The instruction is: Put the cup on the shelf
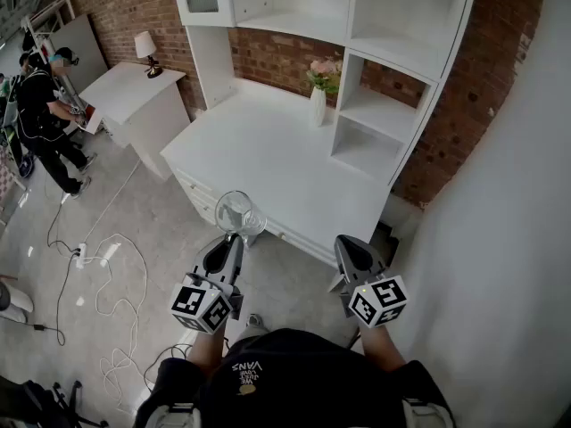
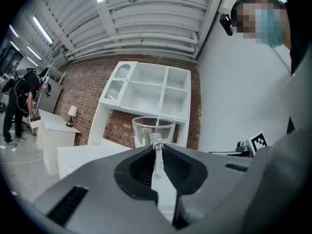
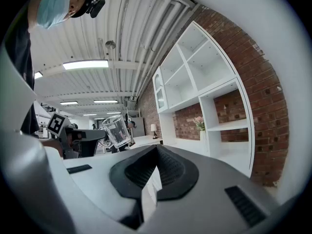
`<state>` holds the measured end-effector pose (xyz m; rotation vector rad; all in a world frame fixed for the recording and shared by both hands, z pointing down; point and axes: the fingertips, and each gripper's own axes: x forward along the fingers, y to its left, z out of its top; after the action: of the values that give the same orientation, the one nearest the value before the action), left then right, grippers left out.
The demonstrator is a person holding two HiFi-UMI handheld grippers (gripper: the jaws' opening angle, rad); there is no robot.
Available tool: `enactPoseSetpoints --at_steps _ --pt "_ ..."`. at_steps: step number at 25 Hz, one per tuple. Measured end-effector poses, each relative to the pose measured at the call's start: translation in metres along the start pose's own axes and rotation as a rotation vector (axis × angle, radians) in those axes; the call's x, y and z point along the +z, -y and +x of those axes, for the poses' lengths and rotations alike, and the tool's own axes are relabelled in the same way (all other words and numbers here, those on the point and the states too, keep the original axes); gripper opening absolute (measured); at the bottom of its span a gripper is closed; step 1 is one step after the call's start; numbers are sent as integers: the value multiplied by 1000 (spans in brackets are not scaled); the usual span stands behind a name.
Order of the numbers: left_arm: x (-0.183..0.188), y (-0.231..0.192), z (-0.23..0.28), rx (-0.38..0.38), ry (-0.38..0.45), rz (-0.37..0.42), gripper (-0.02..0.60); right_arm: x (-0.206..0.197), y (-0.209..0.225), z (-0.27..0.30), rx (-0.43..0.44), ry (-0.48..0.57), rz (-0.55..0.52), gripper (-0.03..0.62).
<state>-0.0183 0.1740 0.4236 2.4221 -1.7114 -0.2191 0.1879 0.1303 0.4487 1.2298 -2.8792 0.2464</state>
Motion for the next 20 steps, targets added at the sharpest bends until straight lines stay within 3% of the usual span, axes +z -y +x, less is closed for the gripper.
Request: enactPoseSetpoints --at_steps 20 --pt "-6 -11 18 22 -8 -10 32 -2 11 15 38 14 49 0"
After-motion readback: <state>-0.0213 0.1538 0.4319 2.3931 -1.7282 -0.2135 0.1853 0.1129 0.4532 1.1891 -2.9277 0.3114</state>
